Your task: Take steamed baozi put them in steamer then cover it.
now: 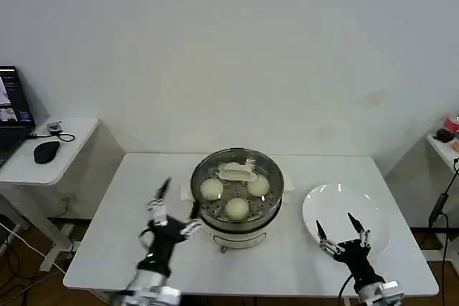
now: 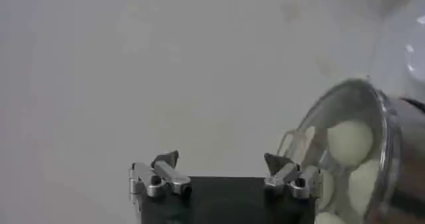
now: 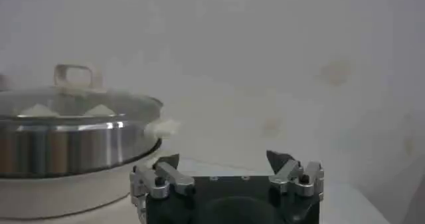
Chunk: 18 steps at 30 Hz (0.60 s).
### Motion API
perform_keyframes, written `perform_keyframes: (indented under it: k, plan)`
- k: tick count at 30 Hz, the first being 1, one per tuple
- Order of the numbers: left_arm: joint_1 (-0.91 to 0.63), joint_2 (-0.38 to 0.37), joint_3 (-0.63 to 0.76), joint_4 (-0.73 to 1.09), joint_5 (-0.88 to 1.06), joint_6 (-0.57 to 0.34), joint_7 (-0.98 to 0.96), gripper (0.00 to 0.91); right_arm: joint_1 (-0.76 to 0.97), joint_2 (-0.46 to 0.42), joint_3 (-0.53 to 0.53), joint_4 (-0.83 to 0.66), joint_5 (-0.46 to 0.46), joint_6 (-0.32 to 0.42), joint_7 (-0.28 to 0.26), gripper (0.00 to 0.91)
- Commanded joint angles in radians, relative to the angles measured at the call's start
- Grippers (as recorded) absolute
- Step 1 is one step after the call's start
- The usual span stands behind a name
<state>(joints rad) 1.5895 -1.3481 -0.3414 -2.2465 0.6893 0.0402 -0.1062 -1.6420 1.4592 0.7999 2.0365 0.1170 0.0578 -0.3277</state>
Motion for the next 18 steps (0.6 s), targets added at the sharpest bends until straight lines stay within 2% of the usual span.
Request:
perform_keyframes:
  k: [1, 3, 9, 14, 18]
  plan:
    - [0.241, -0.001, -0.304, 0.024, -0.882, -0.169, -0.179, 0.907, -0.026, -0.029, -0.021, 0.041, -0.010, -0.053, 0.040, 0.907]
    - [0.267, 0.005, -0.314, 0.037, -0.868, -0.207, -0.174, 0.907, -0.036, -0.032, -0.025, 0.050, -0.027, -0.074, 0.056, 0.907]
    - [0.292, 0.020, -0.336, 0.073, -0.868, -0.211, -0.159, 0.907, -0.043, -0.025, -0.040, 0.055, -0.060, -0.105, 0.084, 0.907]
    - [0.286, 0.023, -0.329, 0.099, -0.856, -0.190, -0.147, 0.907, -0.036, -0.023, -0.037, 0.048, -0.086, -0.093, 0.082, 0.907]
    - [0.274, 0.019, -0.325, 0.117, -0.842, -0.212, -0.135, 0.907, -0.034, -0.022, -0.037, 0.047, -0.093, -0.087, 0.082, 0.907]
